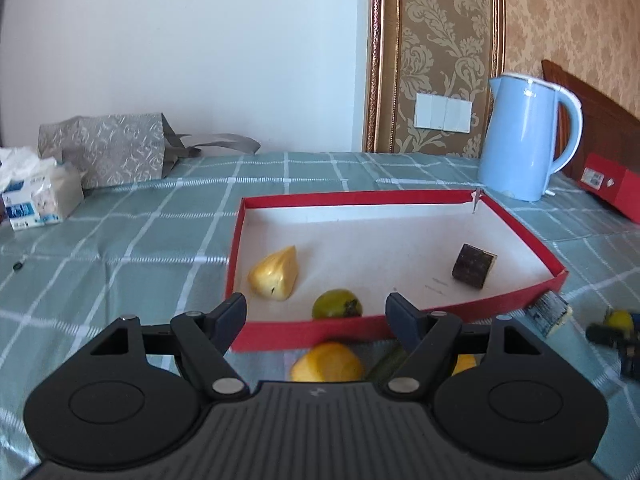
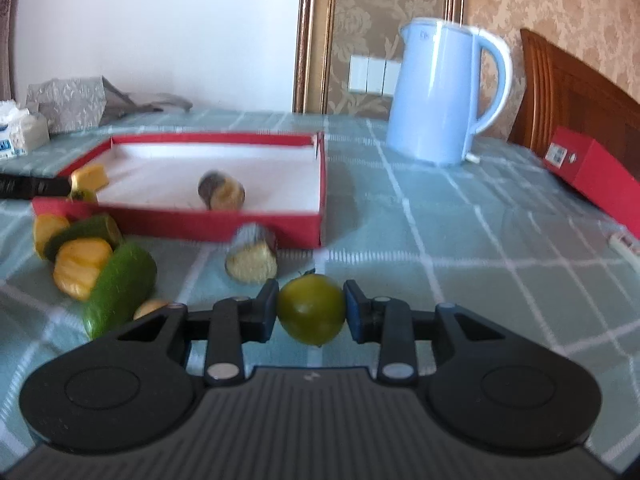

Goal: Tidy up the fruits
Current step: 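Lower the yellow-green round fruit into the tray and open the right tool, then grasp the dark cut cylinder piece with the right tool while left approaches a jackfruit chunk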

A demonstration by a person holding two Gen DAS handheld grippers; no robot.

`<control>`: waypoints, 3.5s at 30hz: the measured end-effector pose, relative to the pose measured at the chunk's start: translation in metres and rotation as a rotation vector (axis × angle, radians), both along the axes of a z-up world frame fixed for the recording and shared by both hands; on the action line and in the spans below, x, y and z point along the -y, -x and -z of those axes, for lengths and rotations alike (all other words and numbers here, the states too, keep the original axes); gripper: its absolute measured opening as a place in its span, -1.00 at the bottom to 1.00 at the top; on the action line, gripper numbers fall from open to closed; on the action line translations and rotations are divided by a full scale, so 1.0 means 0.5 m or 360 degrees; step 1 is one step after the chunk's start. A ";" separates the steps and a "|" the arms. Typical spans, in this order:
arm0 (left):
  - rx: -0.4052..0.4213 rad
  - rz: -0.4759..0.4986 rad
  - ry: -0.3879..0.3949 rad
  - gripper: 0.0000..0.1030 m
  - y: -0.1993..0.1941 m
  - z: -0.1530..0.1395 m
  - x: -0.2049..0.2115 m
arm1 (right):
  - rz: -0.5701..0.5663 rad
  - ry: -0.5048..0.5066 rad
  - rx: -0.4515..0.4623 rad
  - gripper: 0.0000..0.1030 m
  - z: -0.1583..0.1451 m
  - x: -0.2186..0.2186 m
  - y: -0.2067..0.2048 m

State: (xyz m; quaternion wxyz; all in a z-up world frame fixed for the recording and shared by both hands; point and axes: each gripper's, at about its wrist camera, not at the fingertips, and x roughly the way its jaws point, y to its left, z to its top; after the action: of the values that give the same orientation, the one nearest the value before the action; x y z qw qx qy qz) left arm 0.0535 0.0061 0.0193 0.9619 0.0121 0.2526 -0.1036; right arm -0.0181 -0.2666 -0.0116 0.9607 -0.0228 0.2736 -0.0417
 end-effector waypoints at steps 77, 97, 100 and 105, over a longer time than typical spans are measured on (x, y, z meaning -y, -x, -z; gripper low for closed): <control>-0.0180 0.0051 -0.0118 0.62 -0.021 0.074 -0.003 | -0.0022 -0.0063 0.0068 0.93 0.015 -0.004 -0.028; -0.0189 0.0051 -0.0118 0.73 -0.022 0.076 -0.004 | -0.0094 -0.0009 -0.0116 0.05 0.038 -0.036 -0.130; -0.0188 0.0050 -0.0120 0.73 -0.022 0.076 -0.003 | -0.0113 -0.0034 -0.0119 -0.21 0.037 -0.038 -0.135; -0.0161 0.0066 -0.0113 0.35 -0.017 0.073 -0.004 | -0.0138 -0.0036 -0.0109 -0.38 0.037 -0.046 -0.134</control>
State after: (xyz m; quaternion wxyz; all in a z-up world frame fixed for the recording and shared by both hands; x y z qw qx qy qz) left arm 0.0621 0.0082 -0.0171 0.9446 0.0463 0.3041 -0.1150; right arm 0.0488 -0.2434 -0.0303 0.9518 -0.0252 0.3057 0.0040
